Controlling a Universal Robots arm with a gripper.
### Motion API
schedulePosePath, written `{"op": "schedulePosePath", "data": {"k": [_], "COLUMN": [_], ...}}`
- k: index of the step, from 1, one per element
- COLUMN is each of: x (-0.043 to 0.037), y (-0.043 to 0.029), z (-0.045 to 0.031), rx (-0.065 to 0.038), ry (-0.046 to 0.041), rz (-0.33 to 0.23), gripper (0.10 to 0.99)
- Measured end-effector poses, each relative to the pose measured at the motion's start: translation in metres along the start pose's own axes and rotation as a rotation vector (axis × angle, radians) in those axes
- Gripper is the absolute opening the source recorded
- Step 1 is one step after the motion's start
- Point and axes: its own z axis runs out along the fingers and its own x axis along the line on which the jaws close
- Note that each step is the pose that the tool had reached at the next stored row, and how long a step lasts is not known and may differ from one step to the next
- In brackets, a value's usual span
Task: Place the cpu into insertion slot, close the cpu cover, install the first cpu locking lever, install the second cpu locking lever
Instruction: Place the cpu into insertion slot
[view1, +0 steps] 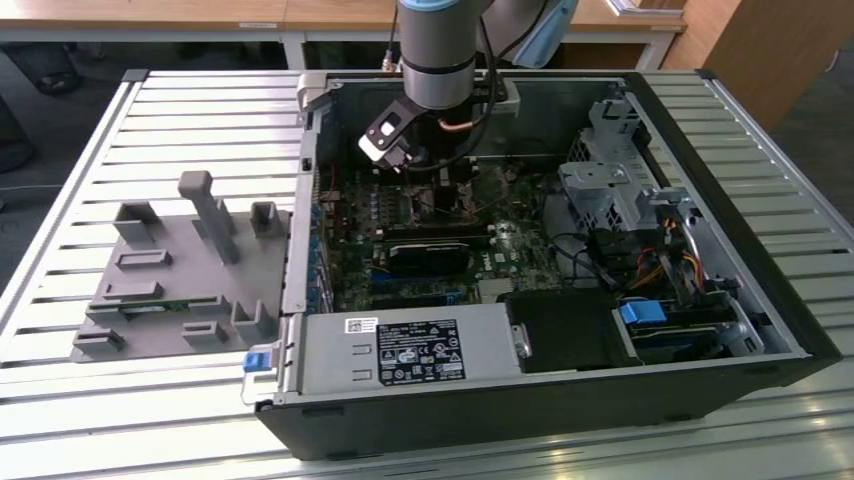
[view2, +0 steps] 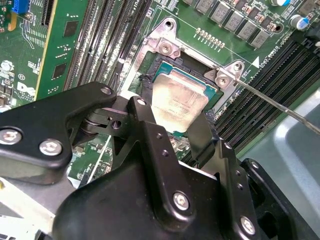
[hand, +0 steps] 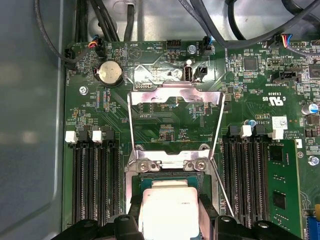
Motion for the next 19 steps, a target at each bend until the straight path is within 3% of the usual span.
{"op": "schedulePosePath", "data": {"k": [19], "x": [-0.0028], "y": [-0.0001], "z": [0.0012], "rx": [0.000], "ry": [-0.0001], "rz": [0.002], "gripper": [0.529]}}
